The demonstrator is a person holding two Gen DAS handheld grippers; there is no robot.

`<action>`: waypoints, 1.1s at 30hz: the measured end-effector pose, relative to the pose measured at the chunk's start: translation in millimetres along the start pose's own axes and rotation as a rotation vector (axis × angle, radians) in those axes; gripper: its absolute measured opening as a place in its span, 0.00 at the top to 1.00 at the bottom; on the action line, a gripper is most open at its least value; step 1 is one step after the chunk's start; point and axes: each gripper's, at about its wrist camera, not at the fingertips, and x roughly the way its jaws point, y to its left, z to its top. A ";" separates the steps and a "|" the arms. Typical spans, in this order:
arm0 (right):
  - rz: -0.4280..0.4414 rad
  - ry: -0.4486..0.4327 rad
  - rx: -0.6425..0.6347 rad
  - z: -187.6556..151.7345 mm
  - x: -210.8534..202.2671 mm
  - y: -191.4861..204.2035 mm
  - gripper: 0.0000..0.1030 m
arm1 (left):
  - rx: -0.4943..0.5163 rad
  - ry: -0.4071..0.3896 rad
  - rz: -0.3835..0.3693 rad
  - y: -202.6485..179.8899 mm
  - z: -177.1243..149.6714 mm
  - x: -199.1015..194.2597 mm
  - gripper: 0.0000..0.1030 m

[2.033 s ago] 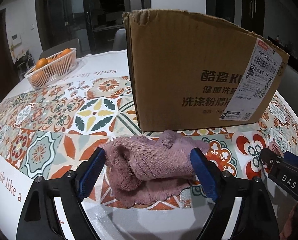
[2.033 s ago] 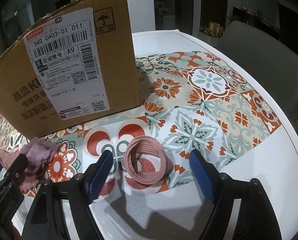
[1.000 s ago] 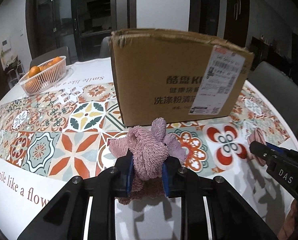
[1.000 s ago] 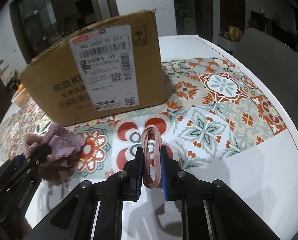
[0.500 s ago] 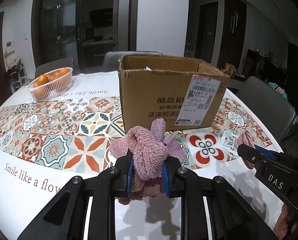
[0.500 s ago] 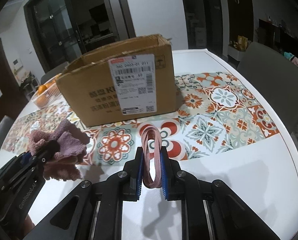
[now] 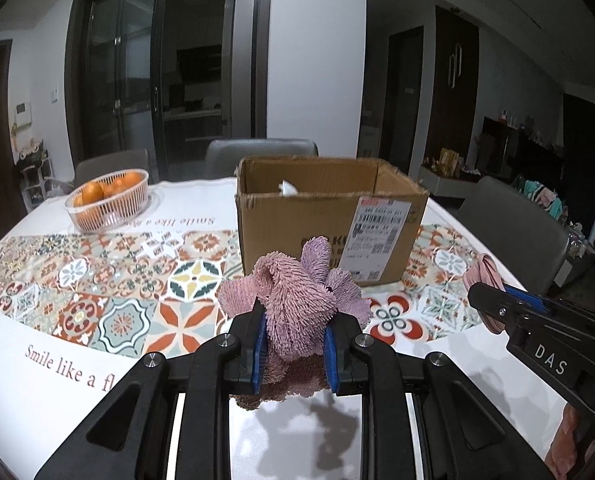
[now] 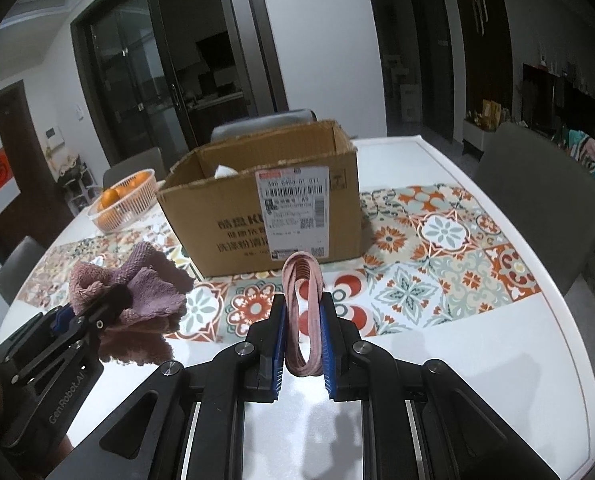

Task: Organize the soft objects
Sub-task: 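Lift the knit cloth and tape roll and carry both over the box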

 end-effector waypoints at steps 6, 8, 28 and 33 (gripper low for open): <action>0.005 -0.049 -0.008 8.1 -16.2 0.7 0.83 | 0.008 -0.058 -0.007 -4.7 12.3 -18.2 0.77; 0.007 -0.069 -0.011 11.4 -21.9 1.2 0.83 | 0.012 -0.077 -0.010 -6.2 16.6 -22.8 0.77; 0.018 -0.226 -0.024 50.3 -48.5 3.0 0.83 | 0.042 -0.223 -0.026 -11.3 59.3 -34.7 0.77; 0.017 -0.251 -0.030 60.6 -47.8 5.1 0.83 | 0.050 -0.248 -0.030 -10.5 71.0 -29.0 0.77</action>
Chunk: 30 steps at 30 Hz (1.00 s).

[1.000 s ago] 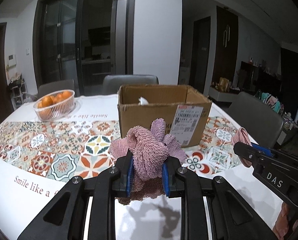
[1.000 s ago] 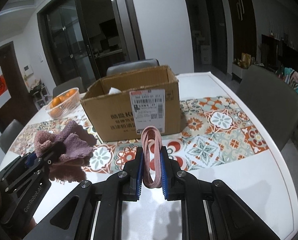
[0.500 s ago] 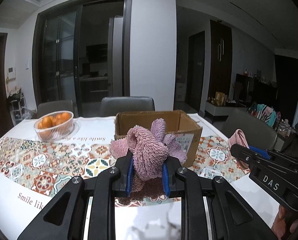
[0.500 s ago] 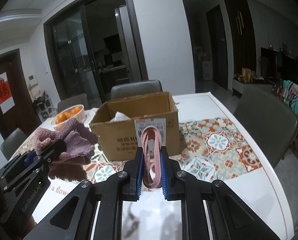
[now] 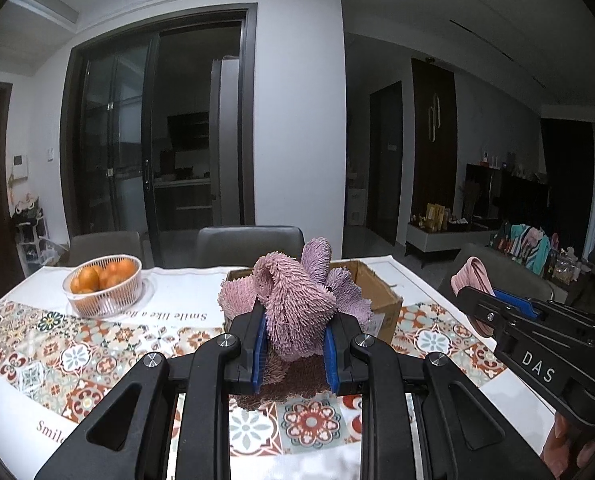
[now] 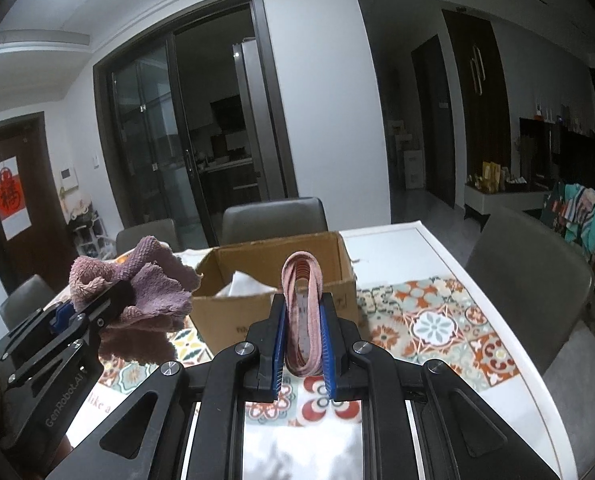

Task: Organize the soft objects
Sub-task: 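Lift the knit cloth and tape roll and carry both over the box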

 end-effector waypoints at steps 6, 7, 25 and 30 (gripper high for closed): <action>0.003 -0.012 -0.003 10.0 13.1 -0.3 0.83 | 0.011 -0.019 0.003 2.2 8.6 13.8 0.77; 0.003 -0.014 -0.004 11.7 15.5 0.1 0.83 | 0.011 -0.020 0.003 1.3 8.6 14.5 0.77; 0.001 -0.050 -0.049 42.9 67.6 10.3 0.83 | 0.055 -0.059 0.022 12.4 32.1 66.6 0.77; 0.003 -0.057 -0.054 49.7 83.8 8.6 0.83 | 0.061 -0.061 0.021 12.7 36.3 83.3 0.77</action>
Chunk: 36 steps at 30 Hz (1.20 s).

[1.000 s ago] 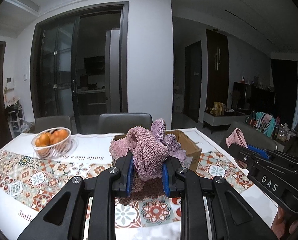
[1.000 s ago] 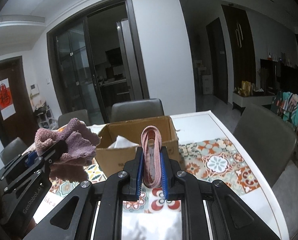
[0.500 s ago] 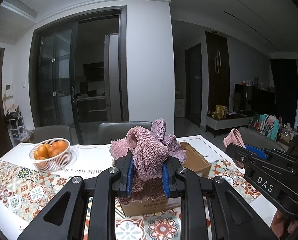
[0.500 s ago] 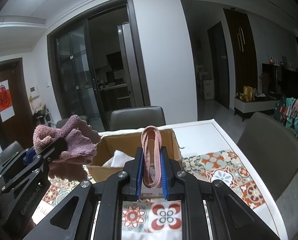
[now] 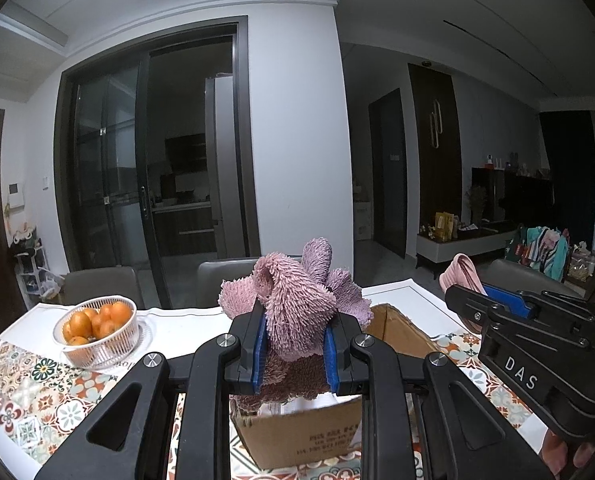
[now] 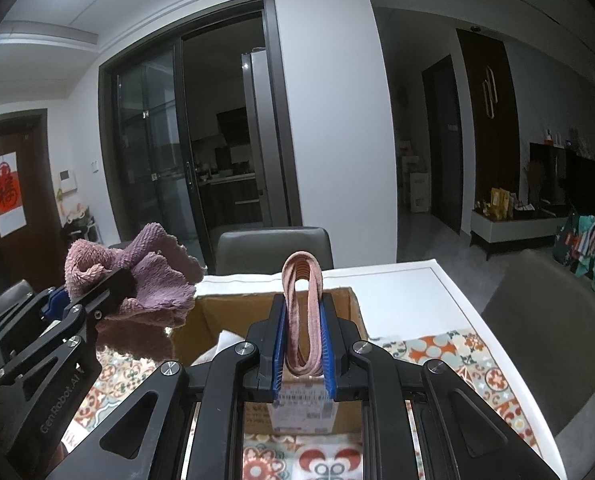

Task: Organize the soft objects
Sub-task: 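Lift the knit cloth and tape roll and carry both over the box, then open both tools to drop the knit cloth and tape roll into the box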

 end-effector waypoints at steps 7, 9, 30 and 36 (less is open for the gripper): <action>-0.005 0.009 -0.008 1.4 22.2 -4.2 0.83 | -0.007 0.024 -0.013 -2.3 -0.4 27.8 0.77; -0.002 0.018 -0.007 0.7 29.0 -4.0 0.83 | -0.014 0.039 -0.021 -2.8 -1.8 36.4 0.77; 0.020 0.213 -0.011 -15.5 118.0 -31.0 0.83 | 0.041 0.217 -0.074 -22.4 -28.7 118.4 0.74; 0.024 0.249 0.006 -16.8 131.5 -38.2 0.82 | 0.062 0.234 -0.057 -25.6 -32.8 122.1 0.55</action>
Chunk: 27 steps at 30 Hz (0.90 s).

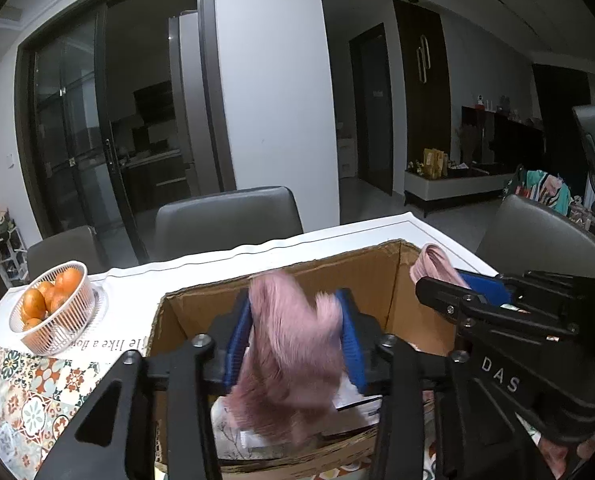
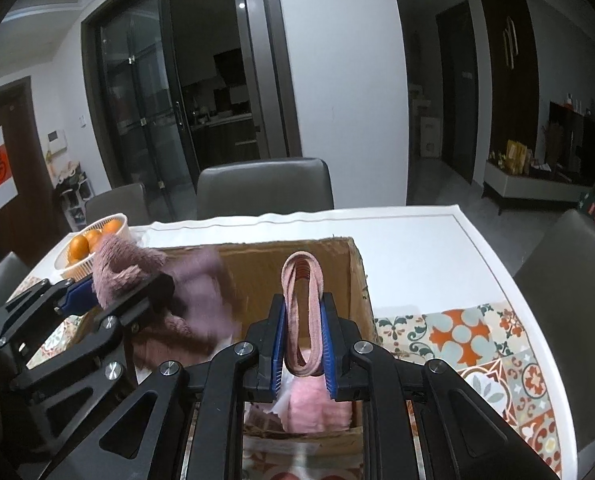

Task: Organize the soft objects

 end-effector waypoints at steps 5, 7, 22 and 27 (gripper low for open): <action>-0.010 -0.010 -0.001 -2.7 -1.1 0.5 0.62 | -0.027 -0.008 0.068 7.4 -0.1 -8.8 0.41; -0.006 -0.005 0.001 -2.7 -1.0 2.5 0.61 | -0.045 -0.006 0.083 12.4 0.1 -12.7 0.38; -0.049 -0.083 -0.031 -12.1 -61.7 21.2 0.53 | -0.110 -0.039 0.177 29.9 -11.8 -80.1 0.29; -0.068 -0.131 -0.060 -20.4 -98.4 32.8 0.47 | -0.115 -0.055 0.190 31.3 -19.1 -107.8 0.27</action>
